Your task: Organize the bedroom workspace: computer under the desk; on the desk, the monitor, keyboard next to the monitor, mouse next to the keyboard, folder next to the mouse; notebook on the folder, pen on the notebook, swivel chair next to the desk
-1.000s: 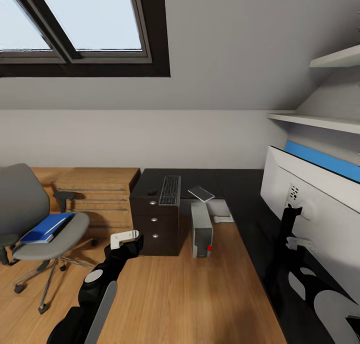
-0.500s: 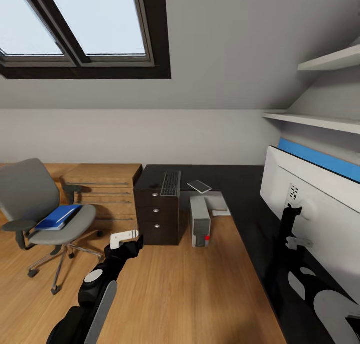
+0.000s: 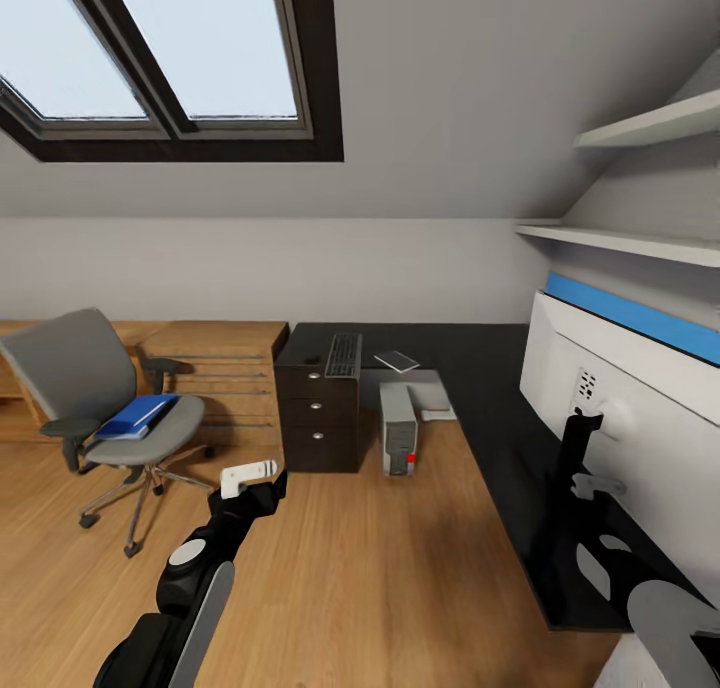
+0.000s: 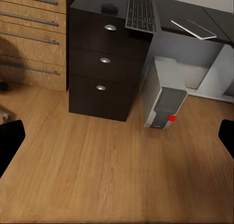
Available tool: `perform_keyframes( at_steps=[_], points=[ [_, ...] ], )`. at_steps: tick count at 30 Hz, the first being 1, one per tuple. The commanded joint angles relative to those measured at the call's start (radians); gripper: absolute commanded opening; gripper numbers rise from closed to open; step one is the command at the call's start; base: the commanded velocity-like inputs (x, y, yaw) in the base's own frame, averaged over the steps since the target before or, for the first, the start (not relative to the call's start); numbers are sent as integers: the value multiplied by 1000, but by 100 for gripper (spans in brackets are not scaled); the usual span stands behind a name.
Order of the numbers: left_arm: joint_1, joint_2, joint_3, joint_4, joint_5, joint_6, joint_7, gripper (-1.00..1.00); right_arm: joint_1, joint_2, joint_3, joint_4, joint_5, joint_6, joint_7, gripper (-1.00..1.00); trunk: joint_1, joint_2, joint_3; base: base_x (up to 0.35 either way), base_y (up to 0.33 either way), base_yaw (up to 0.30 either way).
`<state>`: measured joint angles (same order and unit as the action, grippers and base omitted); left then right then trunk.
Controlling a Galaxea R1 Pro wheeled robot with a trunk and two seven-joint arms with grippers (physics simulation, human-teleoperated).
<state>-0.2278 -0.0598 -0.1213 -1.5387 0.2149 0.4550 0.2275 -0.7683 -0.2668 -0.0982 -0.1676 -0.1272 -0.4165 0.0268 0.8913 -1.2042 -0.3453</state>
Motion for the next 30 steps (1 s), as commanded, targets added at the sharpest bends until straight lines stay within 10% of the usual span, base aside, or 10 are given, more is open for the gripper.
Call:
perform_keyframes(
  at_steps=[1, 27, 28, 30],
  points=[
    [-1, 0, -1, -1, 11, 4, 9, 100, 0, 0, 6, 27, -11, -4, 3, -100, -1, -1, -1, -333, 0, 0],
    [-1, 1, 3, -1, 10, 4, 9, 100, 0, 0, 6, 27, -9, -4, 4, -100, -1, -1, -1, -123, 82, 0],
    [-1, 1, 3, -1, 10, 4, 9, 100, 0, 0, 6, 28, -6, -4, 4, 100, -1, -1, -1, 0, 0, 0],
    [-1, 1, 3, -1, 10, 3, 9, 100, 0, 0, 6, 28, 5, -4, 3, 100, -1, -1, -1, 0, 0, 0]
  ],
)
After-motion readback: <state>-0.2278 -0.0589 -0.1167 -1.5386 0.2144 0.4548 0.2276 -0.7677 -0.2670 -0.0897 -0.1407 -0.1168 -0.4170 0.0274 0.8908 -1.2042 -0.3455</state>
